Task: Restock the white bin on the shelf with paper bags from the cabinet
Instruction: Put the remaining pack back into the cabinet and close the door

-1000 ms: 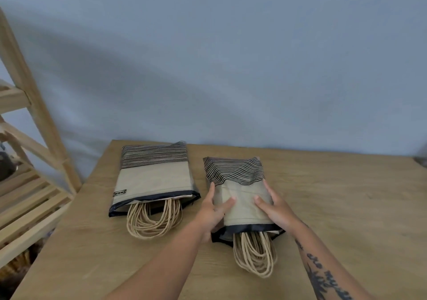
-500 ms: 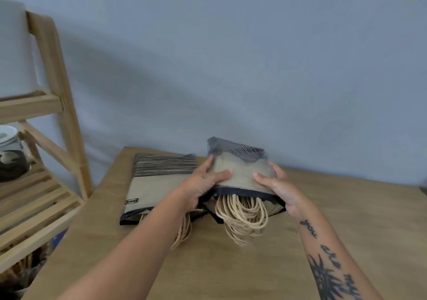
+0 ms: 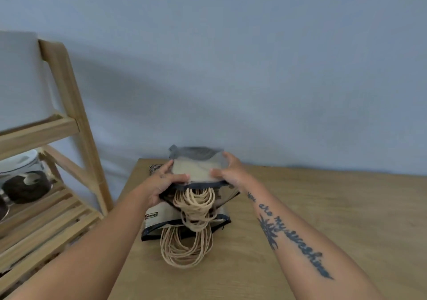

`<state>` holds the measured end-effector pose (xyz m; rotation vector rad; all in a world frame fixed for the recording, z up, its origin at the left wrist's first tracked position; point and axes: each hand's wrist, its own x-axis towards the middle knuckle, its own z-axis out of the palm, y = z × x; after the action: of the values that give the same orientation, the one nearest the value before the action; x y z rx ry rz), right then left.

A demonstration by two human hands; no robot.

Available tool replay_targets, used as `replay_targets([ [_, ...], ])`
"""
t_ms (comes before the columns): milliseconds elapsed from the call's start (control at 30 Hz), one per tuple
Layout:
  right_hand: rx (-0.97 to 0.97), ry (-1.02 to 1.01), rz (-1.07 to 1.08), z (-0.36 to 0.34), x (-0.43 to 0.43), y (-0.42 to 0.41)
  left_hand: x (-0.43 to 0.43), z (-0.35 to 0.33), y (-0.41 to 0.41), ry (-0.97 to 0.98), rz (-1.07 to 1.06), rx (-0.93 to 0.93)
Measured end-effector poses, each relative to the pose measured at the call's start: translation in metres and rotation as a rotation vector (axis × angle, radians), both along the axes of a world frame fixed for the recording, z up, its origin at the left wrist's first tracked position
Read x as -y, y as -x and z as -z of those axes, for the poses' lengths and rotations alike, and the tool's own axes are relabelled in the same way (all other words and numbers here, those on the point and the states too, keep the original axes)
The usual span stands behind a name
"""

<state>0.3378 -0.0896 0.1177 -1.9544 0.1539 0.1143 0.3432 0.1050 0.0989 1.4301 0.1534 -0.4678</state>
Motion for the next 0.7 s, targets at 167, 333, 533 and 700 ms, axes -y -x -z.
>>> replay_targets([
  [167, -0.089, 0.067, -0.092, 0.038, -0.005, 0.011, -0.012, 0.042, -0.004, -0.143, 0.015, -0.001],
  [333, -0.056, 0.037, -0.098, 0.031, 0.006, 0.007, -0.007, 0.030, -0.019, -0.182, 0.063, 0.061],
  [533, -0.035, 0.038, -0.097, 0.037, -0.004, 0.001, -0.021, 0.032, -0.026, -0.299, -0.010, 0.262],
  [700, -0.118, -0.079, -0.091, 0.051, -0.008, -0.002, -0.028, 0.055, -0.004, -0.160, 0.032, 0.064],
])
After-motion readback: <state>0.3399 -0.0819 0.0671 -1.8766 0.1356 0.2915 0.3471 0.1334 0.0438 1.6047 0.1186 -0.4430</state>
